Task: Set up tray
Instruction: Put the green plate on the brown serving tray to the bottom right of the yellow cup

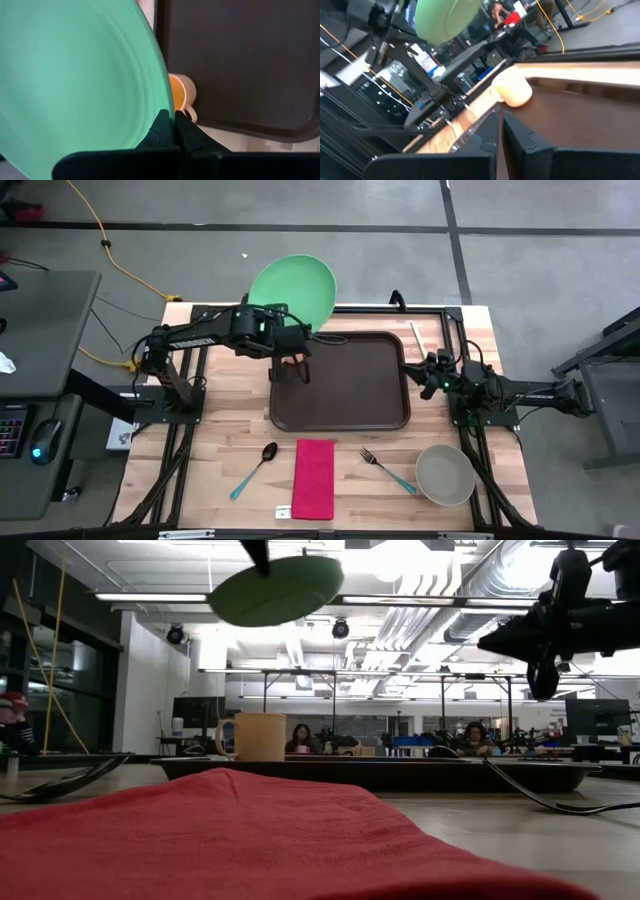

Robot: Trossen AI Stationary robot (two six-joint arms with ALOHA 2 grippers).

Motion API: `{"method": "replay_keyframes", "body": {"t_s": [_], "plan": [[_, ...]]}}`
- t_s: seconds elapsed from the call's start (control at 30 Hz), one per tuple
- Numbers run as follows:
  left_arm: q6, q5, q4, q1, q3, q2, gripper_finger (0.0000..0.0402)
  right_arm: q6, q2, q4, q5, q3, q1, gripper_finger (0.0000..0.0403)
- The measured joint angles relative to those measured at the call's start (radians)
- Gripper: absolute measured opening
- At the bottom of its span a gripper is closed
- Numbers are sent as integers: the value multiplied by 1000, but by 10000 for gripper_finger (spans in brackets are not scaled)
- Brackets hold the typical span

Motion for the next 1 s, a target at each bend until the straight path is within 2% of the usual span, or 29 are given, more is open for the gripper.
{"method": "replay_keyframes", "body": {"t_s": [0.33, 0.4, 0.63, 1.0], "plan": [[109, -23, 60, -32, 45, 53, 12, -32, 0, 292, 70, 1, 0, 0], [140, -32, 95, -47, 47, 64, 12, -33, 0, 305, 79, 16, 0, 0], [228, -39, 185, -73, 45, 96, 12, -116, 28, 218, 88, 161, 0, 0], [282, -47, 236, -103, 44, 143, 12, -229, 169, -118, 132, 528, -1, 0]]}}
